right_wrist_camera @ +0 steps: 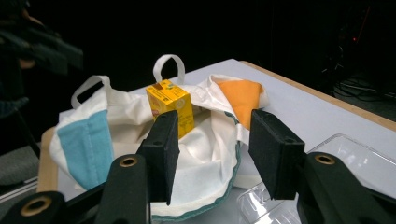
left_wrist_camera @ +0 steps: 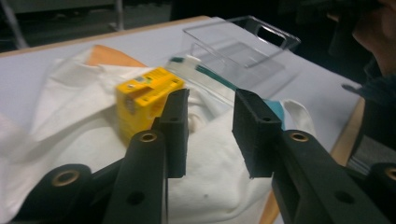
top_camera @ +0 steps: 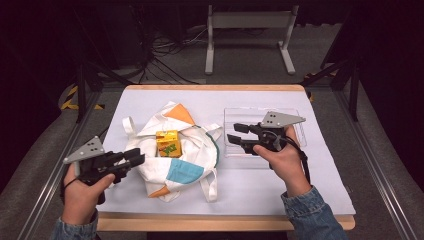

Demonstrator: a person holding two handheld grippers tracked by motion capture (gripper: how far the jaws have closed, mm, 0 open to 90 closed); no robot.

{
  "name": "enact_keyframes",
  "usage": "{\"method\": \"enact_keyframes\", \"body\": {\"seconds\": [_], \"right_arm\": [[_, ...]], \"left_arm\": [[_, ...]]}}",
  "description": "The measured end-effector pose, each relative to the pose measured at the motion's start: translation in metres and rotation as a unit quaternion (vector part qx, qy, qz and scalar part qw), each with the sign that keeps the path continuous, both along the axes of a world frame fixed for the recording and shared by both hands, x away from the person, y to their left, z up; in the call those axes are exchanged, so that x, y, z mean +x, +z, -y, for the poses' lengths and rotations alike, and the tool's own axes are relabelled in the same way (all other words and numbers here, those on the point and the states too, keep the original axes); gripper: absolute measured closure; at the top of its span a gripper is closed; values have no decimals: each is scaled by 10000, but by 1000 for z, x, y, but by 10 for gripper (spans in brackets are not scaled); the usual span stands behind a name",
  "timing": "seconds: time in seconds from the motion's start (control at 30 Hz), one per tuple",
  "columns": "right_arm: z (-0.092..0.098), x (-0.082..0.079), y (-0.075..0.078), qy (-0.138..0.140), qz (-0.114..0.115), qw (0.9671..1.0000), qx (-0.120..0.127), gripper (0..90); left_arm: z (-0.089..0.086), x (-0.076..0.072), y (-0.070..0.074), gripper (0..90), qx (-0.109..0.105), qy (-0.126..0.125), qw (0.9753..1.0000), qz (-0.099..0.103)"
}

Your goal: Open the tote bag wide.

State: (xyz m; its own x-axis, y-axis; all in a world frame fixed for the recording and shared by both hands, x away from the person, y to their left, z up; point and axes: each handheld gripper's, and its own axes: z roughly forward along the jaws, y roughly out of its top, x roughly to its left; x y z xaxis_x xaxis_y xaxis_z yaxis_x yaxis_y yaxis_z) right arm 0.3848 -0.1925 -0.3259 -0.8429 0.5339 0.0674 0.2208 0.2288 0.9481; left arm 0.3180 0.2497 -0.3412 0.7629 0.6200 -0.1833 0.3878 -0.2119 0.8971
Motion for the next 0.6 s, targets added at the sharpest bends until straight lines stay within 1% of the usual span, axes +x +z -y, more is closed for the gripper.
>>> {"method": "enact_keyframes", "body": {"seconds": [0.03, 0.07, 0.13, 0.2, 0.27, 0.33, 0.37, 0.4, 0.5, 0.53, 0.57, 0.6], "right_arm": [[0, 0, 0, 0, 0, 10000, 0, 530], [1, -1, 0, 15, -9, 10000, 21, 530], [1, -2, 0, -12, 48, 10000, -1, 531], [0, -3, 0, 4, 69, 10000, -30, 530], [-1, -4, 0, -17, 110, 9999, -49, 529], [-1, -4, 0, -13, 126, 9999, -19, 528], [-1, -4, 0, -13, 126, 9999, -19, 528], [-1, -4, 0, -18, 132, 9999, -26, 526], [-2, -4, -1, -25, 138, 9999, -27, 522], [-1, -4, 0, -28, 156, 9999, -31, 521], [-1, -4, 0, -28, 156, 9999, -31, 521], [-1, -4, 0, -26, 154, 9999, -12, 520]], "left_arm": [[5, 1, -2, 686, 94, -91, 9999, 6], [13, 2, -7, 706, 143, -213, 9997, -53], [23, 3, -13, 731, 232, -390, 9989, -109], [32, 5, -20, 738, 327, -568, 9978, -100], [39, 8, -30, 724, 402, -702, 9967, -66], [43, 13, -39, 734, 425, -681, 9967, -147], [43, 13, -39, 743, 425, -681, 9967, -147], [44, 16, -44, 743, 446, -651, 9968, -159], [48, 21, -58, 761, 682, -568, 9956, -313], [50, 24, -66, 764, 771, -565, 9945, -438], [50, 24, -66, 766, 771, -565, 9945, -438], [51, 25, -72, 766, 830, -578, 9935, -519]]}}
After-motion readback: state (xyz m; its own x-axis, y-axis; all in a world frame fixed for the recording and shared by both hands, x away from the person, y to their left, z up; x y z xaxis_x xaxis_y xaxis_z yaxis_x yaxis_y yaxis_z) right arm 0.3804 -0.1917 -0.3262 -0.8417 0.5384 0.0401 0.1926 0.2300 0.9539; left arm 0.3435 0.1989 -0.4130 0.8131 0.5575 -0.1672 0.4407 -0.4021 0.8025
